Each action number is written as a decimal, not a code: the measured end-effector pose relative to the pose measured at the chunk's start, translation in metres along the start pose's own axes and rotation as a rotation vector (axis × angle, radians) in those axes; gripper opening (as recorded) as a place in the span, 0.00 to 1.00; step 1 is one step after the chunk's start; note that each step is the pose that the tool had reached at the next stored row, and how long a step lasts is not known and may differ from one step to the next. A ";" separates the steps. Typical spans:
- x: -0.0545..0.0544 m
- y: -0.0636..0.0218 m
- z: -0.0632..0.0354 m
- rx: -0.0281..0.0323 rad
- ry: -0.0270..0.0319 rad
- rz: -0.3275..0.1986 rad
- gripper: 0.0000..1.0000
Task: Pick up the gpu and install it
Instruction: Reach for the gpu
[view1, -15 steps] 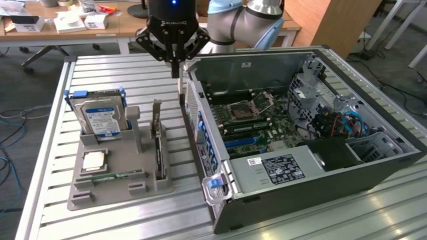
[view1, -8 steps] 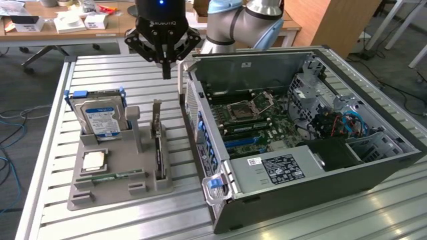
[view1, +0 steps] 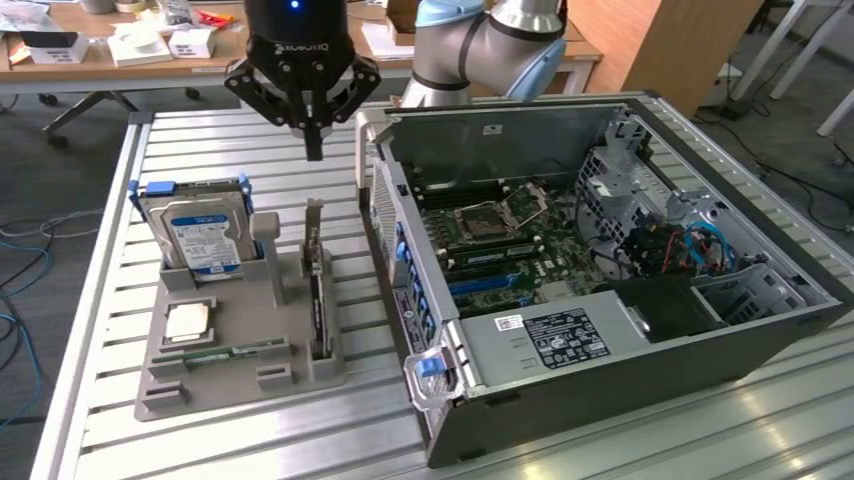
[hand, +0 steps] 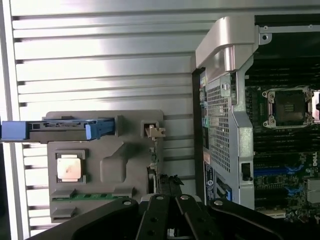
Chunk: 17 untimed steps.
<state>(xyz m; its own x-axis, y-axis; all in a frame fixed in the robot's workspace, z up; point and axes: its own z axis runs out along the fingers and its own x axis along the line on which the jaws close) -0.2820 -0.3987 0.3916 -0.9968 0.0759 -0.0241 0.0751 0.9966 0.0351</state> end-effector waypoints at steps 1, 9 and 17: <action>0.002 -0.0002 0.0000 0.0002 0.0000 0.000 0.11; 0.010 -0.0008 0.0000 0.0006 -0.0001 0.000 0.11; 0.010 -0.0033 -0.0002 0.0007 0.0001 0.000 0.11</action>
<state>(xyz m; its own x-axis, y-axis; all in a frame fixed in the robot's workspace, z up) -0.2925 -0.4012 0.3914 -0.9968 0.0762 -0.0240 0.0754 0.9966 0.0344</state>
